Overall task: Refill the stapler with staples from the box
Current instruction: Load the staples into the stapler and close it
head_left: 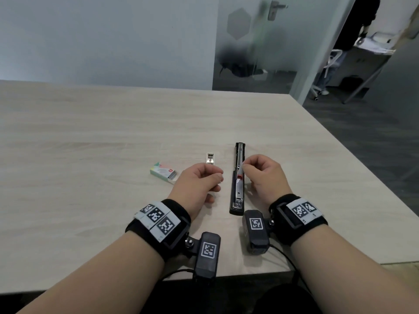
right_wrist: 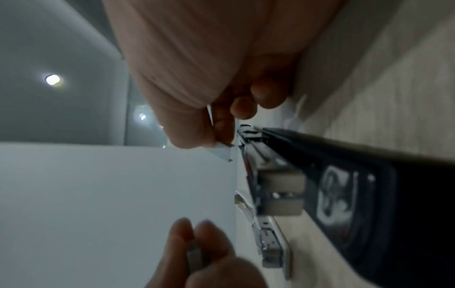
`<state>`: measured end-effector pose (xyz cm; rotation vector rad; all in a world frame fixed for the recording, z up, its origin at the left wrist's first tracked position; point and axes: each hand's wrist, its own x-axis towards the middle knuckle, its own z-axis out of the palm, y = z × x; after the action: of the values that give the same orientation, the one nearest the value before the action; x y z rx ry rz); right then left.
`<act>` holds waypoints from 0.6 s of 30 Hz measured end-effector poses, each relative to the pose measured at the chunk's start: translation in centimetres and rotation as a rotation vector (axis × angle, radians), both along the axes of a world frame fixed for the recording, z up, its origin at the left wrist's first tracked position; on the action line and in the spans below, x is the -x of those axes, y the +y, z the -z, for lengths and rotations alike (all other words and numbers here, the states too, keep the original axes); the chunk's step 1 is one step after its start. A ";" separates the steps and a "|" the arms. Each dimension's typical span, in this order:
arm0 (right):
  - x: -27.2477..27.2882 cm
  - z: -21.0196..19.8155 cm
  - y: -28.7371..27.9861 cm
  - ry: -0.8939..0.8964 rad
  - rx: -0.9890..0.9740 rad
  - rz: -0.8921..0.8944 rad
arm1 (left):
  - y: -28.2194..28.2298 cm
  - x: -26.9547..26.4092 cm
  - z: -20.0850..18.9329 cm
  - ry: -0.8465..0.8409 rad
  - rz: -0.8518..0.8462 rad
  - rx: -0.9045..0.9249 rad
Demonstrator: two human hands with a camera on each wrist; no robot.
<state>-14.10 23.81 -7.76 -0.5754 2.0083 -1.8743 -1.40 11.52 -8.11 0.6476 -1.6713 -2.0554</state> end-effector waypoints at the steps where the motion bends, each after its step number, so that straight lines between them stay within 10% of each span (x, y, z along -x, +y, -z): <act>1: 0.1 0.3 0.0 0.000 0.003 0.004 | 0.4 0.4 0.2 0.006 0.014 -0.010; 18: 0.9 1.9 -0.1 0.125 -0.097 -0.040 | 0.8 0.5 1.2 0.083 -0.037 -0.081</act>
<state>-14.97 23.74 -9.62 -0.7164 2.1360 -1.7465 -1.85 12.29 -9.36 0.6065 -1.5255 -2.1035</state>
